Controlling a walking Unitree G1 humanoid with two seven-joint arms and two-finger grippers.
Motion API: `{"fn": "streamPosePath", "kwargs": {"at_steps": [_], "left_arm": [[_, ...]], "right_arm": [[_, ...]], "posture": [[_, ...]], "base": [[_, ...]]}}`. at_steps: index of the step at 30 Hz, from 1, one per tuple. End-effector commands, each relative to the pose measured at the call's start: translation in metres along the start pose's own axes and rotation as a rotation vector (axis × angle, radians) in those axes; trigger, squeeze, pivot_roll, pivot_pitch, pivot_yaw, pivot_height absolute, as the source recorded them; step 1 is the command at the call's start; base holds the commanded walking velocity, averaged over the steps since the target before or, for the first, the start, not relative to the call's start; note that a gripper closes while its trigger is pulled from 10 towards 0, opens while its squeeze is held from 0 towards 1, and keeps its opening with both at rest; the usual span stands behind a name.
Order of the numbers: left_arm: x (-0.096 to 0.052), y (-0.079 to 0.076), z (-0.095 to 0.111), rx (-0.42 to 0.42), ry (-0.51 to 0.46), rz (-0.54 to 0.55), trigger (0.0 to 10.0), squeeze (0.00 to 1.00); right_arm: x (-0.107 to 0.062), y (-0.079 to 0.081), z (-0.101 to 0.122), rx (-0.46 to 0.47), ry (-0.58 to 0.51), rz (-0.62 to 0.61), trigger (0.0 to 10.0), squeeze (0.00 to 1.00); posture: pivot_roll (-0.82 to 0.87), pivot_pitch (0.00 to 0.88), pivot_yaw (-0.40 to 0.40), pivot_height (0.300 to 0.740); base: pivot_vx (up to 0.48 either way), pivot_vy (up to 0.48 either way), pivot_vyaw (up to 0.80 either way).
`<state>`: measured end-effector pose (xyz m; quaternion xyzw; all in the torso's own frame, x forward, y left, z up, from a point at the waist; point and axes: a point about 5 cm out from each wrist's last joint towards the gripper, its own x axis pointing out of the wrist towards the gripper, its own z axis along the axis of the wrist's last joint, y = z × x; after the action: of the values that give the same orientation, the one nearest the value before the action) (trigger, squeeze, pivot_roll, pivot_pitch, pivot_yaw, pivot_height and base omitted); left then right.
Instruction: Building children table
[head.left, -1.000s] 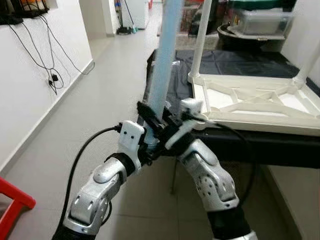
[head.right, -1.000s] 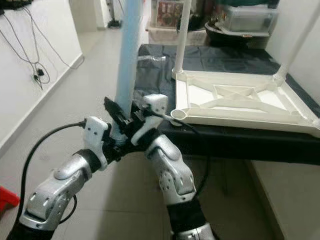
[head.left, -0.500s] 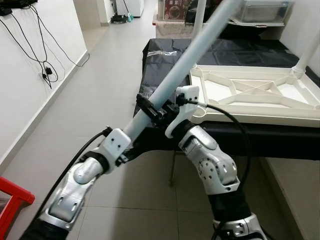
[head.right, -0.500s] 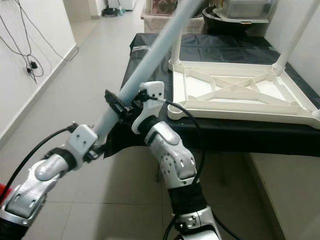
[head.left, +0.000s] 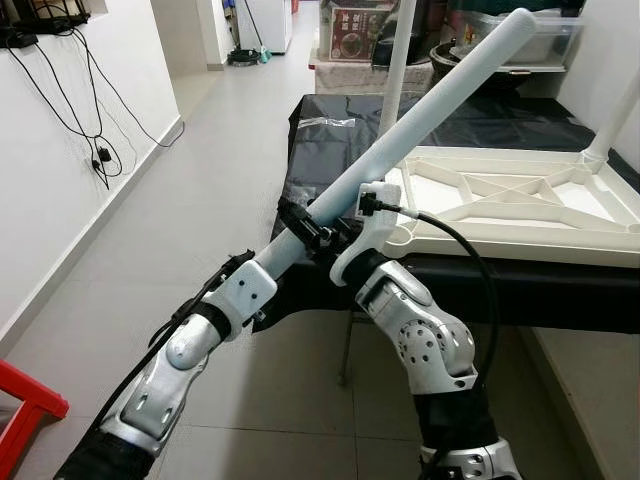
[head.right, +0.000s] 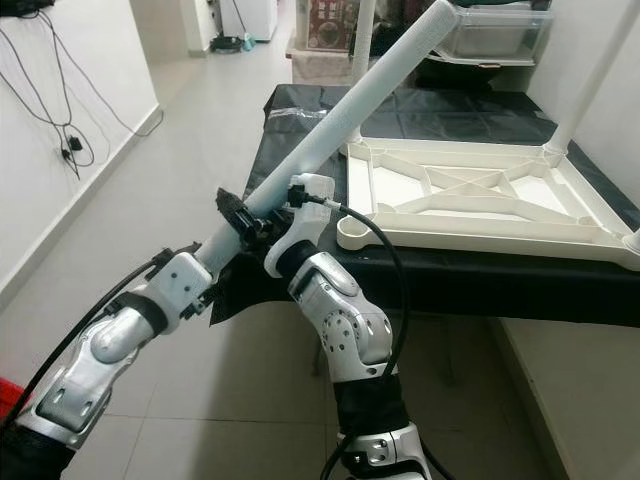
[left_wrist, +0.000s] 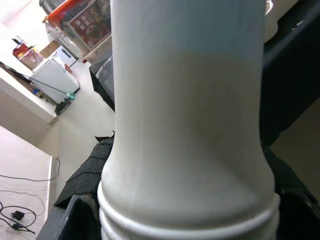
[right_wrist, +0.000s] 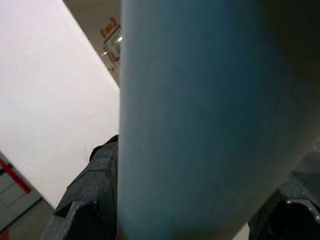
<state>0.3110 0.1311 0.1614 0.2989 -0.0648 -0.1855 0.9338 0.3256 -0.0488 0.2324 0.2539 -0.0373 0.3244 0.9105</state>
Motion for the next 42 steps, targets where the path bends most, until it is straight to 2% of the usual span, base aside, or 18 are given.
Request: {"fn": "streamPosePath", "kwargs": {"at_steps": [1, 5, 8, 13, 14, 15, 16, 27, 33, 34, 35, 39, 40, 41, 42], "left_arm": [[0.003, -0.010, 0.005, 0.020, -0.035, -0.019, 10.0, 0.00], [0.004, -0.022, 0.007, 0.007, -0.051, -0.048, 10.0, 0.00], [0.004, -0.022, 0.007, 0.007, -0.051, -0.048, 10.0, 0.00], [0.003, -0.032, 0.006, 0.002, -0.060, -0.070, 10.0, 0.00], [0.002, -0.033, 0.006, 0.004, -0.063, -0.075, 10.0, 0.00], [0.002, -0.033, 0.006, 0.004, -0.063, -0.075, 10.0, 0.00], [0.002, -0.034, 0.006, 0.004, -0.064, -0.081, 10.0, 0.00], [0.001, -0.032, 0.002, 0.006, -0.055, -0.079, 10.0, 0.00], [0.002, -0.033, 0.001, -0.036, -0.041, -0.077, 10.0, 0.00], [0.002, -0.033, 0.002, -0.041, -0.043, -0.077, 10.0, 0.00], [0.003, -0.034, 0.003, -0.055, -0.045, -0.084, 10.0, 0.00], [0.003, -0.035, 0.003, -0.077, -0.045, -0.100, 10.0, 0.00], [0.002, -0.036, 0.003, -0.085, -0.046, -0.114, 10.0, 0.00], [0.000, -0.037, 0.003, -0.085, -0.049, -0.141, 10.0, 0.00], [0.000, -0.037, 0.003, -0.085, -0.049, -0.141, 10.0, 0.00]], "right_arm": [[0.006, 0.006, 0.003, 0.022, -0.022, -0.007, 10.0, 0.00], [0.009, 0.002, 0.009, 0.027, -0.055, -0.051, 10.0, 0.00], [0.009, 0.002, 0.009, 0.027, -0.055, -0.051, 10.0, 0.00], [0.011, 0.001, 0.015, 0.034, -0.082, -0.069, 10.0, 0.00], [0.011, 0.001, 0.016, 0.031, -0.085, -0.066, 3.1, 0.00], [0.011, 0.001, 0.016, 0.031, -0.085, -0.066, 3.1, 0.00], [0.011, 0.003, 0.016, 0.035, -0.086, -0.056, 0.0, 0.00], [0.009, 0.008, 0.015, 0.046, -0.084, -0.024, 0.0, 0.00], [0.007, 0.005, 0.011, 0.024, -0.074, -0.035, 0.0, 0.00], [0.006, 0.004, 0.011, 0.010, -0.071, -0.038, 10.0, 0.00], [0.006, 0.001, 0.009, -0.022, -0.065, -0.045, 10.0, 0.00], [0.005, 0.000, 0.008, -0.035, -0.060, -0.042, 10.0, 0.00], [0.005, -0.001, 0.008, -0.036, -0.058, -0.038, 10.0, 0.53], [0.004, -0.002, 0.007, -0.044, -0.053, -0.033, 10.0, 1.00], [0.004, -0.002, 0.007, -0.044, -0.053, -0.033, 10.0, 1.00]], "posture": [[0.10, 0.079, -0.027, 0.740], [0.09, 0.077, -0.028, 0.740], [0.09, 0.077, -0.028, 0.740], [0.09, 0.071, -0.026, 0.740], [0.09, 0.069, -0.027, 0.740], [0.09, 0.069, -0.027, 0.740], [0.09, 0.071, -0.025, 0.740], [0.09, 0.062, -0.025, 0.740], [0.09, 0.056, -0.027, 0.740], [0.09, 0.056, -0.027, 0.740], [0.09, 0.057, -0.026, 0.740], [0.09, 0.057, -0.026, 0.740], [0.09, 0.058, -0.026, 0.740], [0.09, 0.058, -0.025, 0.740], [0.09, 0.058, -0.025, 0.740]], "base": [[0.000, 0.000, 0.00], [0.000, 0.000, 0.00], [0.000, 0.000, 0.00], [0.000, 0.000, 0.00], [0.000, 0.000, 0.00], [0.000, 0.000, 0.00], [0.000, 0.000, 0.00], [0.000, 0.000, 0.00], [0.000, 0.000, 0.00], [0.000, 0.000, 0.00], [0.000, 0.000, 0.00], [0.000, 0.000, 0.00], [0.000, 0.000, 0.00], [0.000, 0.000, 0.00], [0.000, 0.000, 0.00]]}}
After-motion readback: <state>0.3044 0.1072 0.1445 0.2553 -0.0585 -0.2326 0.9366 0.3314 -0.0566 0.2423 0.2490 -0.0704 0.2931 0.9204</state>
